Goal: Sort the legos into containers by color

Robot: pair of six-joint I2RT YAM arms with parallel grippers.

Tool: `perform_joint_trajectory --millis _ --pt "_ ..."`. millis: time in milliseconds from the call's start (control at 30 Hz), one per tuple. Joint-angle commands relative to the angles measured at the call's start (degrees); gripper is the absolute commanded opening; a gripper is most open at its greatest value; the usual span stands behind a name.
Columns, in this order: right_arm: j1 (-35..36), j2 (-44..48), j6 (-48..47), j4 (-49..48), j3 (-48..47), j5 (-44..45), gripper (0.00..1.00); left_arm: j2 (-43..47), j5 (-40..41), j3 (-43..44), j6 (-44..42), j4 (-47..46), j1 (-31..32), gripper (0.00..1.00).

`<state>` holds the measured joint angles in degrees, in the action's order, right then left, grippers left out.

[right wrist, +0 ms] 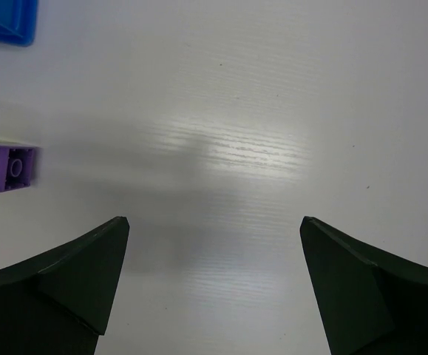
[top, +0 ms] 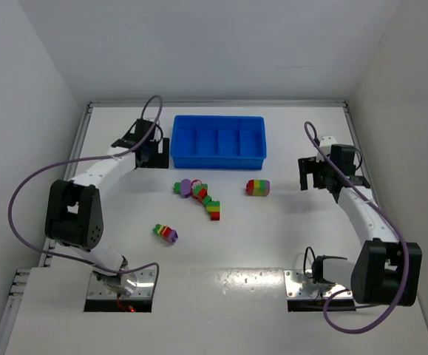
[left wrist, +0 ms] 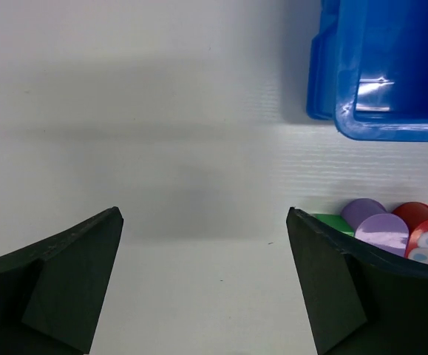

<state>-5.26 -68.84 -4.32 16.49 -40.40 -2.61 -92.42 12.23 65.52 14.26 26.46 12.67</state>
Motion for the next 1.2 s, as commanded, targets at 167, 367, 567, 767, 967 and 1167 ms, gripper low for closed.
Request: perform_joint_trajectory --millis 167,367,567,767,967,1167 --pt "-0.1 -0.5 -1.5 1.1 -5.6 -3.7 1.0 8.6 -16.0 2.1 -10.1 -3.1 -1.8 0.95" --pt "0.4 -0.5 -8.6 5.4 -7.2 -11.0 0.99 14.2 -34.6 -0.3 -21.9 -4.4 0.7 0.94" --pt "0.4 0.1 -14.2 9.0 -7.8 -19.7 0.9 14.2 -39.8 -0.8 -28.4 -3.2 8.2 0.94" --pt "0.9 0.1 -16.8 11.1 -8.3 -25.1 0.87 11.2 -39.1 -0.8 -32.0 -8.0 19.6 0.93" --pt "-0.1 1.4 -16.5 14.3 -9.6 -24.3 0.87 0.5 -43.4 2.7 -39.7 -10.4 25.8 0.83" --pt "-2.9 3.3 -10.2 17.2 -10.8 -25.8 0.87 -9.4 -47.5 7.5 -49.1 -12.2 27.4 0.75"
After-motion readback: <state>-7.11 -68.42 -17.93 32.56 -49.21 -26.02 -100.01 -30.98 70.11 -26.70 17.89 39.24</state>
